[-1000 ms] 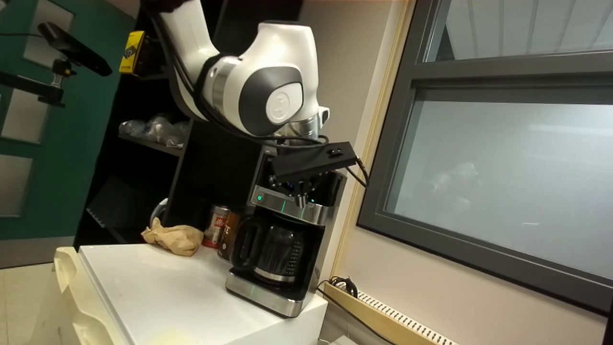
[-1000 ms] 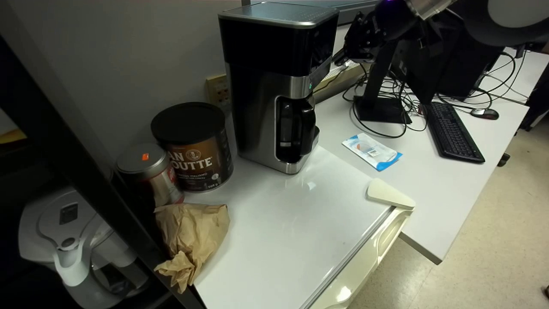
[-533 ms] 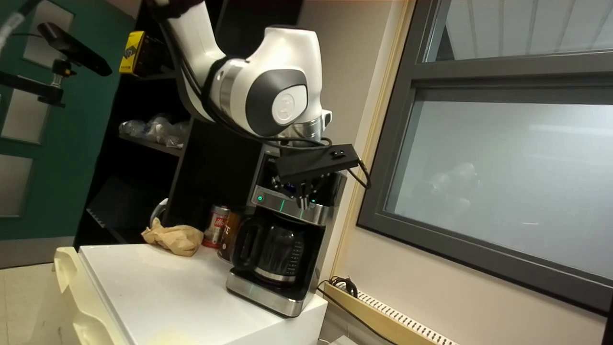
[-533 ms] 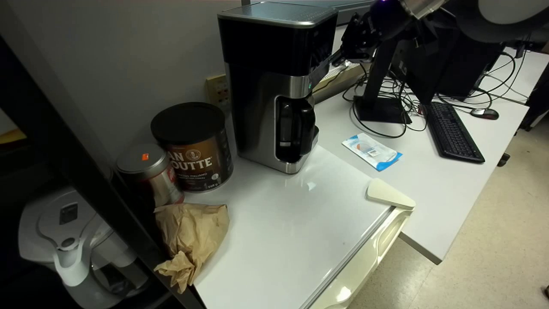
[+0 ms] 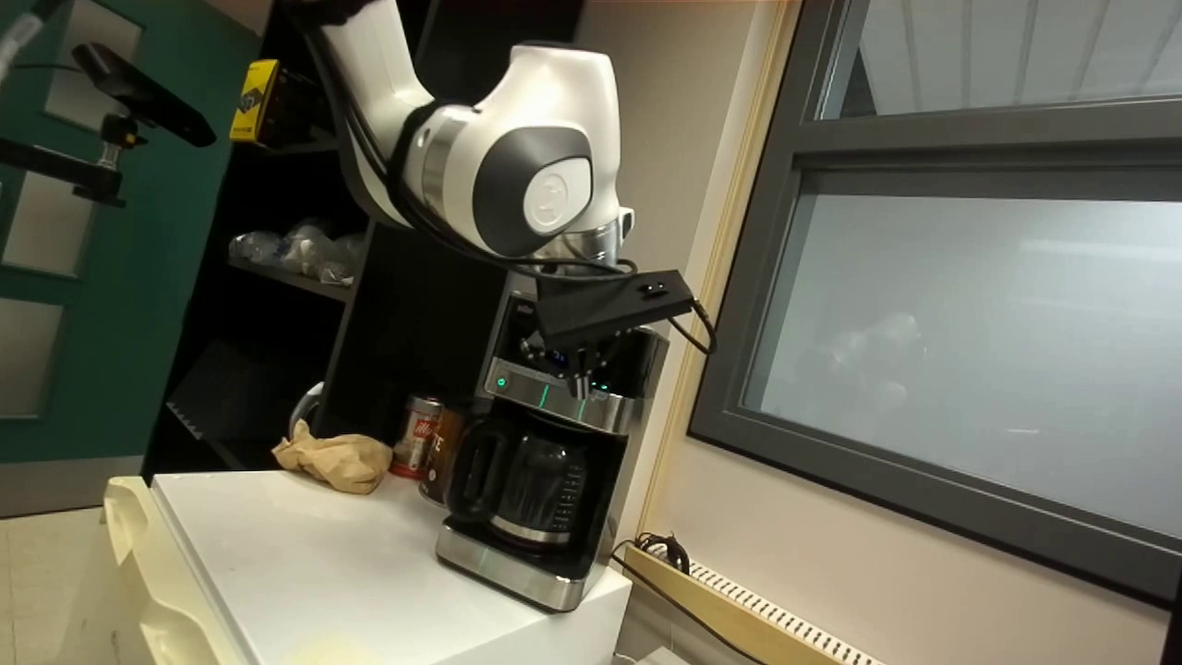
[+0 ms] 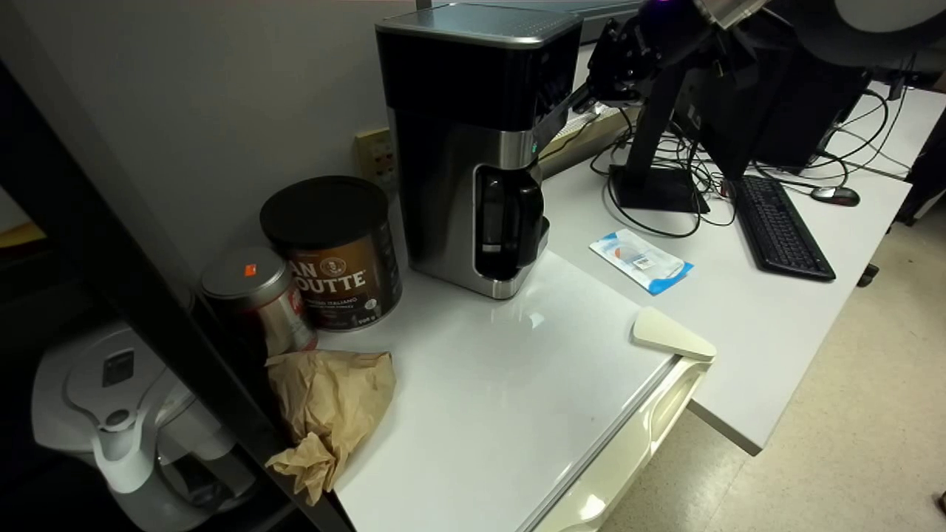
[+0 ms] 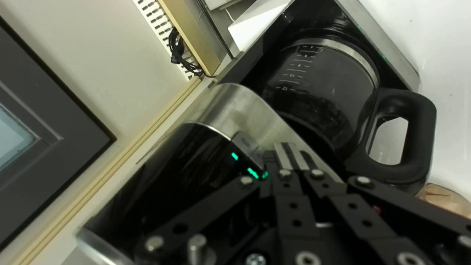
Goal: Press a button on the coffeemaker
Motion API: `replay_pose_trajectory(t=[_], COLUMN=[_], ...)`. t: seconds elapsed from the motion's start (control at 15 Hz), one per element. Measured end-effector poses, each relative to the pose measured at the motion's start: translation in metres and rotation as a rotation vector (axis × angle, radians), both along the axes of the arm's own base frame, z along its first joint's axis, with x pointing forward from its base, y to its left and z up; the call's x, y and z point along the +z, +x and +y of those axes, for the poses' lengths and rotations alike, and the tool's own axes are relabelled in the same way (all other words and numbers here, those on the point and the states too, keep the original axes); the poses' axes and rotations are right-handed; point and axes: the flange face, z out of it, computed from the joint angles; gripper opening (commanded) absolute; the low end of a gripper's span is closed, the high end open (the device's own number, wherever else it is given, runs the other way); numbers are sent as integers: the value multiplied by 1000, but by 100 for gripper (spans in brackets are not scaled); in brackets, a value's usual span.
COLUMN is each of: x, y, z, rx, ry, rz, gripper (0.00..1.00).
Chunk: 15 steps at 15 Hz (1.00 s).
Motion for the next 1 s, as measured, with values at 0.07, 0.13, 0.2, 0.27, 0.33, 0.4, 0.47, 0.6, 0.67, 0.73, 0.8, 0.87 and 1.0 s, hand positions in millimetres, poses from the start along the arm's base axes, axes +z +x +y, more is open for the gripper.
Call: replay_pose_trajectory(t=[0.07,0.13,0.2,0.27,0.33,0.4,0.47,0.6,0.67,0.73,0.8,0.87,1.0], x=[2,4,6,9,11,13,13,14,14,13,13,12,11], y=[-3,-7,-13,-18,-24,-30,-35,-46,-51,-56,-61,-65,-73], z=[3,7,11,14,18,21,23,26,27,27,28,27,27], rx=[30,63,97,129,158,186,212,256,277,297,315,331,357], ry=[-14,-31,-46,-61,-77,-95,-112,-157,-182,-204,-225,-242,-270], rz=[-2,-4,-5,-6,-5,-4,-1,3,6,9,13,17,24], gripper=[0,0,0,0,0,0,0,0,0,0,0,0,0])
